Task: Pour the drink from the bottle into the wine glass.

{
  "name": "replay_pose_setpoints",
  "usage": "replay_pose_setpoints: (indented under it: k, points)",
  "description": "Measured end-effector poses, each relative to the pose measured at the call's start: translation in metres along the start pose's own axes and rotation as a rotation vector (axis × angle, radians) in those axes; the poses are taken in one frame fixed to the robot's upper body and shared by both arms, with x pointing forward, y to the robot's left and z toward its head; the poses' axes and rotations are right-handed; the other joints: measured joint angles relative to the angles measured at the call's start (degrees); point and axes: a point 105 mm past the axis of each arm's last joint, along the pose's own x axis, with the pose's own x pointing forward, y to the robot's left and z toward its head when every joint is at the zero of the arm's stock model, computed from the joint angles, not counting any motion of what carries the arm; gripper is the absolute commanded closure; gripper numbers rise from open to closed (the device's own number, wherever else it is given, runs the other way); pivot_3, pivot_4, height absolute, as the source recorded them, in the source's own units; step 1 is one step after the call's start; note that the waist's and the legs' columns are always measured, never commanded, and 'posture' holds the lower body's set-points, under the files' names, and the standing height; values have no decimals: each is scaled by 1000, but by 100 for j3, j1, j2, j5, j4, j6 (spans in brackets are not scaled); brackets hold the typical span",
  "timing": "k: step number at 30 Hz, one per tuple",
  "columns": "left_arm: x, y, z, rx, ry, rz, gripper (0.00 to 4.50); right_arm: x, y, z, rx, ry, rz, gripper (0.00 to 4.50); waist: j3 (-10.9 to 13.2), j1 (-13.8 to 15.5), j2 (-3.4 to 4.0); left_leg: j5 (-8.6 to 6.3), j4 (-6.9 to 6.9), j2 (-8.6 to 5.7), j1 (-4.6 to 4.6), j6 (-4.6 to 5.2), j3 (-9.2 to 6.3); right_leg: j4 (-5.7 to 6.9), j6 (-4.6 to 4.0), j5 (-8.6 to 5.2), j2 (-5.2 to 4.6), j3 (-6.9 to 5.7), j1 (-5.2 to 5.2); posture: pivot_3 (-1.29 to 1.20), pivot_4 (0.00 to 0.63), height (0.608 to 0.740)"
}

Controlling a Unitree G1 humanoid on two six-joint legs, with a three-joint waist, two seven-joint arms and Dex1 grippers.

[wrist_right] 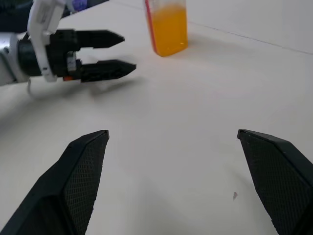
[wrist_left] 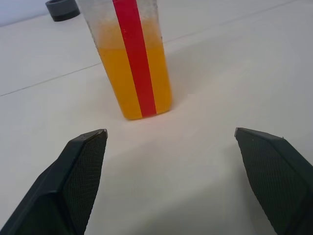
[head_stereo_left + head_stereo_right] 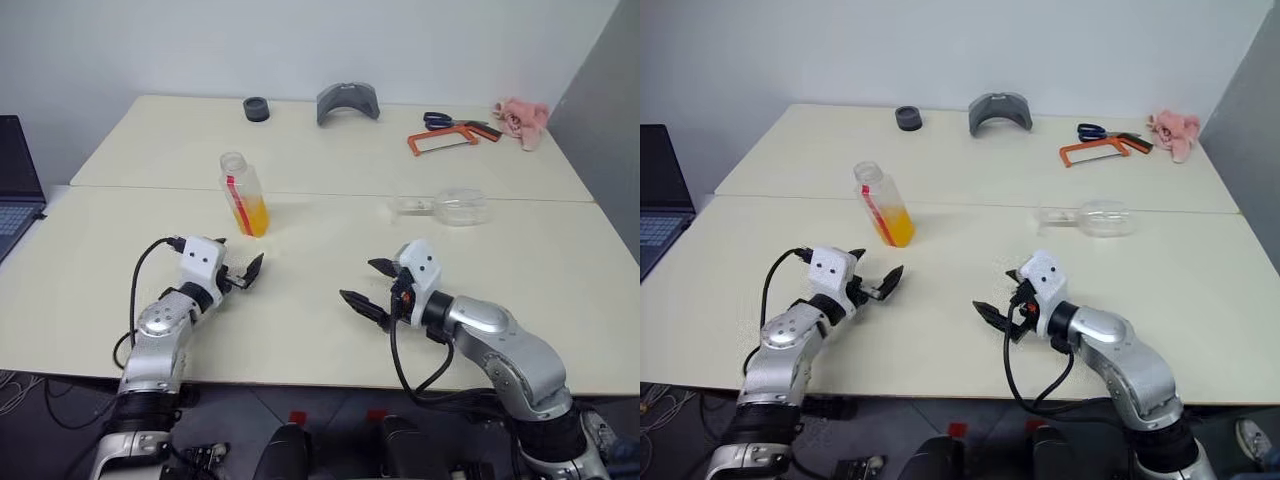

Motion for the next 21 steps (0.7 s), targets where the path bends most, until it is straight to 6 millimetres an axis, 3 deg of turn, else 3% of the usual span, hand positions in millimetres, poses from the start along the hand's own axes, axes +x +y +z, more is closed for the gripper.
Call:
replay_pose_setpoints:
  k: [5,8,13,17,21]
  points:
    - [-6,-23,7,-8,-4,-211,23,-1,-8,5,151,-76,-103,0,0,-2,0,0,-1,2,0,0,1,0,0,0,1,0,1,0,150,740]
    - [-5,-45,21,28,-35,-379,23,12,-15,6,341,-128,-191,0,0,-13,0,0,-5,6,8,-1,7,3,0,0,6,6,1,0,150,740]
    - [8,-55,56,118,-98,-516,23,29,-57,20,628,-243,-365,0,-2,-11,7,3,-11,3,14,-4,12,2,-11,7,12,6,1,0,150,740]
    - [9,-60,65,157,-111,-586,23,30,-80,-6,783,-219,-472,0,-2,-39,12,2,-21,3,9,-4,19,1,-13,7,8,10,-7,0,150,740]
    - [11,-66,70,172,-120,-629,23,30,-104,-7,891,-289,-533,0,-2,-107,13,1,-17,4,10,-2,27,2,-13,7,9,15,-8,0,150,740]
